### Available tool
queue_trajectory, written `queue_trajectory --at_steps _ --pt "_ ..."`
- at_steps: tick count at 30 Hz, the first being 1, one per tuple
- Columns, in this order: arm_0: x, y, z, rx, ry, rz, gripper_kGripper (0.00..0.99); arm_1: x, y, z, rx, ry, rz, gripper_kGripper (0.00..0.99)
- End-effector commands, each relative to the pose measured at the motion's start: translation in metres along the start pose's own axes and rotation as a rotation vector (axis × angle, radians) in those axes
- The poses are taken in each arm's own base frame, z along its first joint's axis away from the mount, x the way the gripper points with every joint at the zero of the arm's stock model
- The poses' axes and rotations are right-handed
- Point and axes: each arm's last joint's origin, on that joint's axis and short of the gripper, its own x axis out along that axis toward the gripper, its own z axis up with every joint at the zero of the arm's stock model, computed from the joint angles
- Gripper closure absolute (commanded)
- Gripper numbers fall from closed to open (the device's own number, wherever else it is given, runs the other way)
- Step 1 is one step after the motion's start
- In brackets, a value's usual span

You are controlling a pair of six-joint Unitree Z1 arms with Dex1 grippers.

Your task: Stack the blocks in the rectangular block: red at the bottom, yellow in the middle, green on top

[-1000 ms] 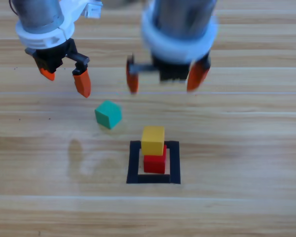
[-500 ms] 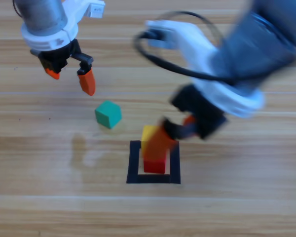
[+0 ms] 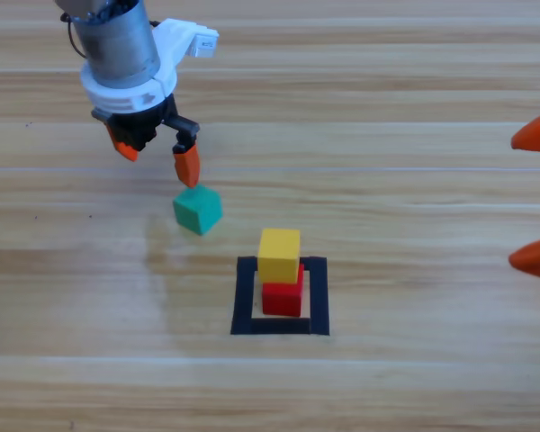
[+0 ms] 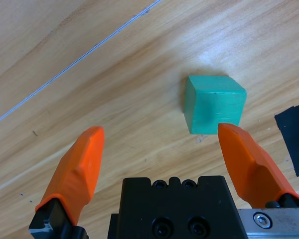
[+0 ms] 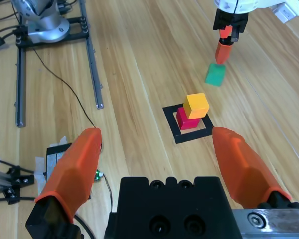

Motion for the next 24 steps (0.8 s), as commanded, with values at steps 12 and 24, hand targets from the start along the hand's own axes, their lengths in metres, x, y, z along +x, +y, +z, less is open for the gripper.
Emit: queue_trajectory --at_steps 12,24 --pt "0.004 -0.053 -0.012 0.039 0.038 -0.031 0.017 0.016 -0.002 0.015 -0.070 0.184 0.000 0.002" --pt "0.039 -0.056 -0.019 0.019 0.057 0.016 0.030 0.029 0.002 0.016 -0.090 0.213 0.085 0.004"
